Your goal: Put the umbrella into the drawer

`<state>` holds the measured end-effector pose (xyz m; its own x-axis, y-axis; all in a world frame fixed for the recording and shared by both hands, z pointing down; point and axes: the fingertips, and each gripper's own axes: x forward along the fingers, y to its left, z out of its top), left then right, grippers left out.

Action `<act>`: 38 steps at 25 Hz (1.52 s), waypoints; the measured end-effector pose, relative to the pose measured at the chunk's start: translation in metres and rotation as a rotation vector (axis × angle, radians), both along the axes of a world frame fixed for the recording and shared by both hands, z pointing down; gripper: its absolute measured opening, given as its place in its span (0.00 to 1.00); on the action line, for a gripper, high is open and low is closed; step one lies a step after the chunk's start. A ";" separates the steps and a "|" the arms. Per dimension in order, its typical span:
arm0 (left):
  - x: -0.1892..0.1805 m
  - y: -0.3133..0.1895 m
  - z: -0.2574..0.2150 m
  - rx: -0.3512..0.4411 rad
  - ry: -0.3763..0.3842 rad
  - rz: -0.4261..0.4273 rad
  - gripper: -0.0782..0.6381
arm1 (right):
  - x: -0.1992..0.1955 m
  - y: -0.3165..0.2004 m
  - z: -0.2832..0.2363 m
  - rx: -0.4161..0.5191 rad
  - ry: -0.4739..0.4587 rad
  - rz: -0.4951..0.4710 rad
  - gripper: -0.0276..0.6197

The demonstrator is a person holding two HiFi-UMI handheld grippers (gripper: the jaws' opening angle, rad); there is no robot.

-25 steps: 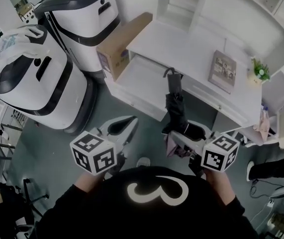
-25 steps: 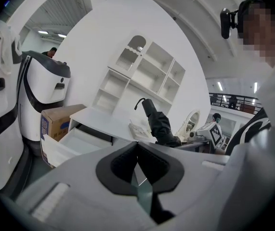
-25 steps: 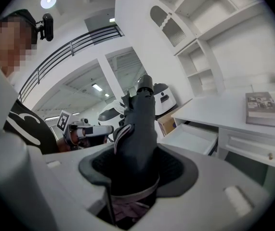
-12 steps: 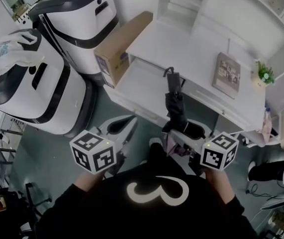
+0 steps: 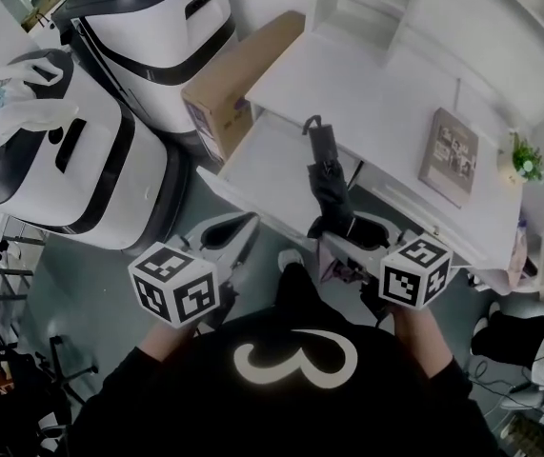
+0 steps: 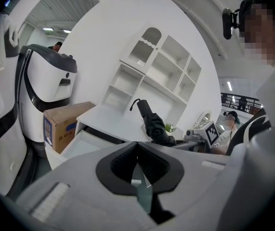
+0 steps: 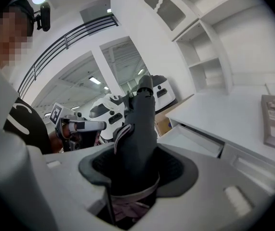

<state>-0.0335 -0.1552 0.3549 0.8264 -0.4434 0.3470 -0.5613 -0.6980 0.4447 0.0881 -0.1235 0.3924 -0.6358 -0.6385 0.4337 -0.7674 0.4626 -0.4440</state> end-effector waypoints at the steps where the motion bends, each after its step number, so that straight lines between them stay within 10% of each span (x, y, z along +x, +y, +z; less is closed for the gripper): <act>1: 0.000 -0.008 0.001 -0.002 -0.002 -0.011 0.12 | 0.001 -0.009 0.003 -0.006 0.002 -0.010 0.39; 38: -0.042 -0.149 0.085 -0.176 -0.071 -0.259 0.12 | -0.017 -0.178 0.246 -0.377 0.449 -0.364 0.39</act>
<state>-0.0757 -0.3042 0.4401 0.6652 -0.5638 0.4895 -0.7439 -0.4439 0.4996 0.0706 -0.3015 0.6380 -0.4878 -0.1727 0.8557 -0.7399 0.6019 -0.3004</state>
